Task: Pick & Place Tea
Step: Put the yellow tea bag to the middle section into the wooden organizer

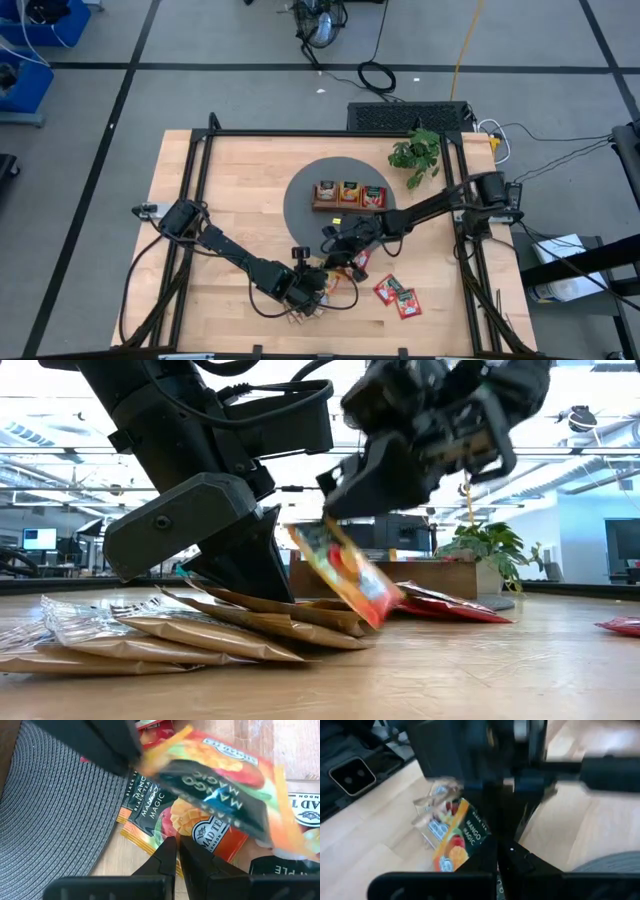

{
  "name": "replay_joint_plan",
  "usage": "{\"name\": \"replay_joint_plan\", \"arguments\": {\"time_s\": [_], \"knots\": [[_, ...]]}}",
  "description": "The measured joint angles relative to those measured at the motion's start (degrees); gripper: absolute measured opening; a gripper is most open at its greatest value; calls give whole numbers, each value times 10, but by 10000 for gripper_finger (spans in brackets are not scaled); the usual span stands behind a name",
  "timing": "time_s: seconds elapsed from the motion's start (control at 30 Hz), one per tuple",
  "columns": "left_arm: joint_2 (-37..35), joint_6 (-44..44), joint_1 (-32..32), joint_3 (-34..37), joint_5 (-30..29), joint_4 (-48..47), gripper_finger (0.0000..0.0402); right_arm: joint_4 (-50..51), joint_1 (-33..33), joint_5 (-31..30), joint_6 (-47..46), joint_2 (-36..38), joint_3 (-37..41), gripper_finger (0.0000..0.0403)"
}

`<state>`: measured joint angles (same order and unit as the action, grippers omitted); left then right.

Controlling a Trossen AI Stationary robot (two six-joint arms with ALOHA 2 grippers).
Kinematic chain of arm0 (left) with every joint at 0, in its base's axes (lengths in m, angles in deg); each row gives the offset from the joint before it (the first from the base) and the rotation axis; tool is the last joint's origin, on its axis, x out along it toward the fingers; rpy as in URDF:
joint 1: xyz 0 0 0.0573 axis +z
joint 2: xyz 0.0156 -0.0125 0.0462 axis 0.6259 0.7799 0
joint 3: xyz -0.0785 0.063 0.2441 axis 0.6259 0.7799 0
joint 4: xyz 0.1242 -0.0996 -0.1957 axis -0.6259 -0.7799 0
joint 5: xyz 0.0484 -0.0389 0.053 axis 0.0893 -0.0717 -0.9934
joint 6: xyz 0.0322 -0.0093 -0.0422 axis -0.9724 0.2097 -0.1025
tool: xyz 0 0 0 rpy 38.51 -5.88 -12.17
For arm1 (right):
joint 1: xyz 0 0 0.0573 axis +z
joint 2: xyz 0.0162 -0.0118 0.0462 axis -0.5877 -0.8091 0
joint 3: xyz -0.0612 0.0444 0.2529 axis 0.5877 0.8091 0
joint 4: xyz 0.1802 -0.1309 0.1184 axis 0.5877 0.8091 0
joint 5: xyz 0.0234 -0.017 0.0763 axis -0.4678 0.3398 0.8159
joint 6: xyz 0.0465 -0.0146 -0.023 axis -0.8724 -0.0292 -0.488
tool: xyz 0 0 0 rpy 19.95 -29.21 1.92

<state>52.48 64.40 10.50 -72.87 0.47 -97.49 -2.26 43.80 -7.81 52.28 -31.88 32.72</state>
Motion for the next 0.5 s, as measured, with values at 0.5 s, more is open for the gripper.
{"name": "replay_joint_plan", "arguments": {"time_s": [0.5], "knots": [[-59, 8, -21, 1, -119, -10, 34, 180, 41, -188, 46, 127, 0, 0]]}}
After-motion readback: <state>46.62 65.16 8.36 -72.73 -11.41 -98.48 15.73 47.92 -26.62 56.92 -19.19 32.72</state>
